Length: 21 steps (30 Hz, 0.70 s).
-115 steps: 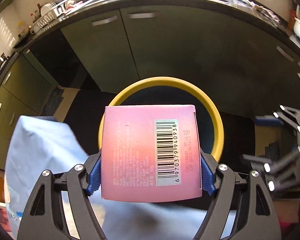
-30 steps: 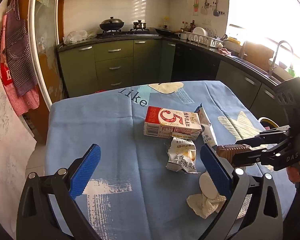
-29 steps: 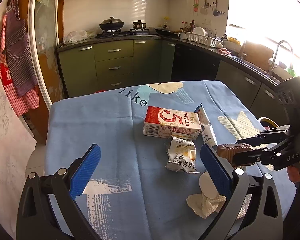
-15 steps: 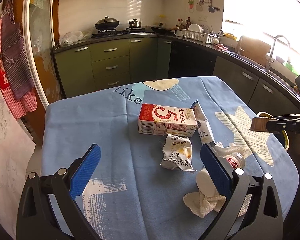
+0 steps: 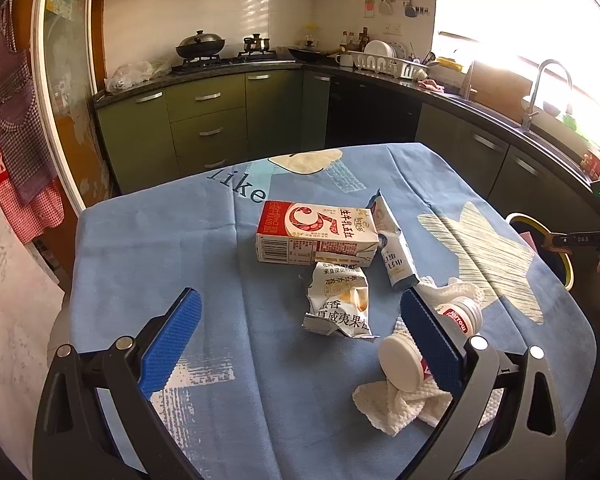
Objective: Collect trash
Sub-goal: 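Carry the brown container over the bin and open the right gripper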
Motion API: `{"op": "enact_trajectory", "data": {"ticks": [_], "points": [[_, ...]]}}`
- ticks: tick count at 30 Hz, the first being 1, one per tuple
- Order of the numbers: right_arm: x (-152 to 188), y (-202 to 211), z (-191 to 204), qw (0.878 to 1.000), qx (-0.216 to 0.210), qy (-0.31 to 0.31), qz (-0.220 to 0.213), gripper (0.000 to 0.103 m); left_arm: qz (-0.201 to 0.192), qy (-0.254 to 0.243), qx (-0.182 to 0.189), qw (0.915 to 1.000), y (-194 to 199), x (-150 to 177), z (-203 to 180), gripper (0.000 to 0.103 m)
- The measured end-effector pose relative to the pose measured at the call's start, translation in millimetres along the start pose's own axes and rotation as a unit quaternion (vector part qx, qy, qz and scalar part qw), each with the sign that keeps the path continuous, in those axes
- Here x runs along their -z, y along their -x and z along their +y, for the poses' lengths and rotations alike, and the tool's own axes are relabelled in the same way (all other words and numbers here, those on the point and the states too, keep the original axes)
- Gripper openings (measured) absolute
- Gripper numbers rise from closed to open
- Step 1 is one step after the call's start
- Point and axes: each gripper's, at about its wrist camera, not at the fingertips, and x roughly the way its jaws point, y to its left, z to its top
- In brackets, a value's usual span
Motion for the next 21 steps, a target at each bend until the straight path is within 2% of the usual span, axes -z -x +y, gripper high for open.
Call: {"op": "enact_trajectory", "data": {"ticks": [2, 5, 14, 21], "points": [[-2.4, -7.4, -13.1, 0.999, 0.033, -0.021, -0.009, 0.065, -0.002, -0.004, 0.003, 1.0000, 0.2, 0.6, -2.0, 0.098], [-0.3, -7.2, -20.4, 0.999, 0.005, -0.042, -0.018, 0.066, -0.006, -0.013, 0.010, 0.9999, 1.5, 1.0, -6.5, 0.098], [13.8, 3.9, 7.6, 0.999, -0.033, -0.008, -0.023, 0.067, -0.001, -0.049, 0.048, 0.9976, -0.3, 4.7, -26.1, 0.098], [18.2, 23.2, 32.1, 0.998, -0.050, 0.026, -0.035, 0.070, 0.018, -0.096, 0.091, 0.9911, -5.0, 9.2, -51.6, 0.098]]}}
